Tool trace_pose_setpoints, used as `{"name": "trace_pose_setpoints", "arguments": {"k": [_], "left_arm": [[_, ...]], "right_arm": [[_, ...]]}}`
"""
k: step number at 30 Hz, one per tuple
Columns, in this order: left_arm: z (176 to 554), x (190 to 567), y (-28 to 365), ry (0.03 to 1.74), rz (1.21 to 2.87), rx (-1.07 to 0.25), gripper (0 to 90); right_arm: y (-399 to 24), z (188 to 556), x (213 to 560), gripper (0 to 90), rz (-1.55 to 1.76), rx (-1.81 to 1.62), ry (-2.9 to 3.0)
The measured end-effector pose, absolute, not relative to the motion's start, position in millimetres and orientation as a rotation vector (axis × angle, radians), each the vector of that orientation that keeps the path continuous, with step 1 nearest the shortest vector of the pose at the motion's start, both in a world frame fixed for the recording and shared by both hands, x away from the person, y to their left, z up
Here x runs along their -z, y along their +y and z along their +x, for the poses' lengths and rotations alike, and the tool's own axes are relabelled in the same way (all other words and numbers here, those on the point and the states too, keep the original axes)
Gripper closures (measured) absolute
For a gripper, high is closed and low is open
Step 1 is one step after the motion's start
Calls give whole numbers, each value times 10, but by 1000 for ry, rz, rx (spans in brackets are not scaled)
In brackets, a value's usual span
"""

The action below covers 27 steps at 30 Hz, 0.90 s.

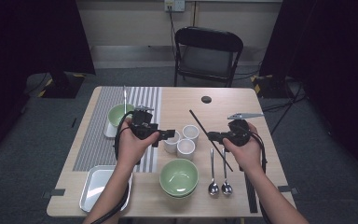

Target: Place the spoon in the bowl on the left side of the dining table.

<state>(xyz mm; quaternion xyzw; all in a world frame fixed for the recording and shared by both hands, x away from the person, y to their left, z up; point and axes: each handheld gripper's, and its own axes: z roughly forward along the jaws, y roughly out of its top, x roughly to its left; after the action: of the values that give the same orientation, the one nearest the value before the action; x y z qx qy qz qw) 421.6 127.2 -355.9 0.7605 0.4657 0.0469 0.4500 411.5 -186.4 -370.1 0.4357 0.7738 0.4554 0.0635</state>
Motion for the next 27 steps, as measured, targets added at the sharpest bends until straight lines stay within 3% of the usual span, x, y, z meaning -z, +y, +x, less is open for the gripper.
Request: {"name": "trace_pose_setpoints", "arguments": {"k": [20, 27], "left_arm": [[4294, 3559, 1088, 1142, 1883, -64, 194], [4299, 3550, 1047, 1102, 1825, 12, 190]], "right_arm": [[-1963, 4025, 3681, 869, 1313, -1395, 2335], [-1904, 4002, 3647, 869, 1307, -1391, 2340]]}}
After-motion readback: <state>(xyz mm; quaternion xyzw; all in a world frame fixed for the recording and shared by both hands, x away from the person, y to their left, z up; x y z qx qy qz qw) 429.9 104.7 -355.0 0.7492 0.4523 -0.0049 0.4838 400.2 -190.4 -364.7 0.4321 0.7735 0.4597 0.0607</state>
